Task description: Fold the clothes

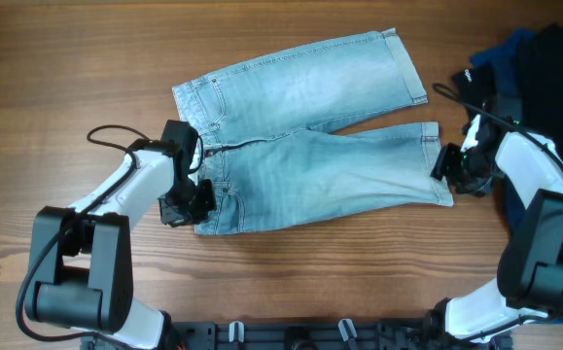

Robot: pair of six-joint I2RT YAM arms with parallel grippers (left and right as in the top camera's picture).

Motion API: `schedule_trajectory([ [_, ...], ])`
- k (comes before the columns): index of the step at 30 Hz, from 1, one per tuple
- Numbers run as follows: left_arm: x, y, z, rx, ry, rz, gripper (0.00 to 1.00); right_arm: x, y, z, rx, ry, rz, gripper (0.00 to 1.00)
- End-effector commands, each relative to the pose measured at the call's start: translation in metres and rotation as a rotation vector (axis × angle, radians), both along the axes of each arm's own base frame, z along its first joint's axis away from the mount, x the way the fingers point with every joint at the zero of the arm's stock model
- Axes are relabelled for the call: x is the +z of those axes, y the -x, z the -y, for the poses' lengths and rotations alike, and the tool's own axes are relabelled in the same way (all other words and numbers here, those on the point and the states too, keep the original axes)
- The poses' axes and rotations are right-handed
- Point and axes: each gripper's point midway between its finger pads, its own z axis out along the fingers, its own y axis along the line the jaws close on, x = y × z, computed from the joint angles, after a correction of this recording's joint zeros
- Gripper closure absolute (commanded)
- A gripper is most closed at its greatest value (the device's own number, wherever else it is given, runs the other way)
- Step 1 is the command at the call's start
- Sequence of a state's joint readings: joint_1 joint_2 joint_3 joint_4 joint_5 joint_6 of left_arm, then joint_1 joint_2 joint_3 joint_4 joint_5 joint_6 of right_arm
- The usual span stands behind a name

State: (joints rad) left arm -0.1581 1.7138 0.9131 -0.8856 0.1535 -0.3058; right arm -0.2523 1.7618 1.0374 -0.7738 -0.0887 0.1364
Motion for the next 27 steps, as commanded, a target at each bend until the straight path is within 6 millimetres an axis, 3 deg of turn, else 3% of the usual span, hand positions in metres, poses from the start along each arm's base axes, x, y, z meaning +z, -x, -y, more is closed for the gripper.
schedule_trajectory([
  [1, -0.004, -0.003, -0.005, 0.008, -0.030, 0.019, 0.89, -0.009, 0.012, -0.015, 0.055, -0.069, -0.017, 0.39],
  [2, -0.004, -0.003, -0.005, 0.008, -0.030, 0.018, 0.90, -0.013, 0.015, -0.015, 0.056, -0.070, -0.022, 0.40],
  [4, -0.004, -0.002, -0.005, 0.008, -0.032, 0.015, 0.93, -0.023, 0.019, -0.011, 0.057, -0.035, -0.021, 0.57],
  [5, -0.004, -0.002, -0.005, 0.008, -0.032, 0.013, 0.94, -0.027, 0.020, -0.004, 0.053, 0.007, -0.020, 0.65],
  [6, -0.005, -0.001, -0.006, 0.008, -0.036, 0.013, 0.94, -0.031, 0.020, 0.008, 0.023, 0.074, -0.028, 0.66],
  [7, -0.007, 0.000, -0.013, 0.004, -0.074, 0.013, 0.95, -0.030, 0.025, 0.034, -0.055, 0.217, -0.059, 0.74],
  [9, -0.010, 0.006, -0.016, 0.002, -0.091, -0.002, 0.96, -0.028, 0.026, 0.041, -0.078, 0.254, -0.065, 0.79],
  [13, -0.014, 0.016, -0.015, 0.039, -0.085, -0.033, 0.96, -0.028, 0.058, 0.036, -0.131, 0.246, -0.193, 0.69],
  [16, -0.004, 0.030, 0.024, 0.073, 0.142, -0.113, 0.96, -0.028, 0.060, 0.033, -0.186, 0.228, -0.200, 0.68],
  [20, 0.004, 0.057, 0.023, 0.088, 0.142, -0.233, 0.96, -0.025, 0.060, 0.032, -0.181, 0.226, -0.209, 0.64],
  [24, 0.010, 0.073, 0.020, 0.094, 0.125, -0.307, 0.95, 0.007, 0.021, 0.019, -0.147, 0.108, -0.129, 0.46],
  [26, 0.015, 0.070, 0.019, 0.091, 0.112, -0.306, 0.94, 0.024, -0.002, 0.006, -0.075, 0.017, -0.062, 0.36],
  [27, 0.028, 0.063, 0.014, 0.082, 0.077, -0.293, 0.94, 0.039, -0.017, -0.007, -0.004, -0.055, -0.009, 0.29],
])
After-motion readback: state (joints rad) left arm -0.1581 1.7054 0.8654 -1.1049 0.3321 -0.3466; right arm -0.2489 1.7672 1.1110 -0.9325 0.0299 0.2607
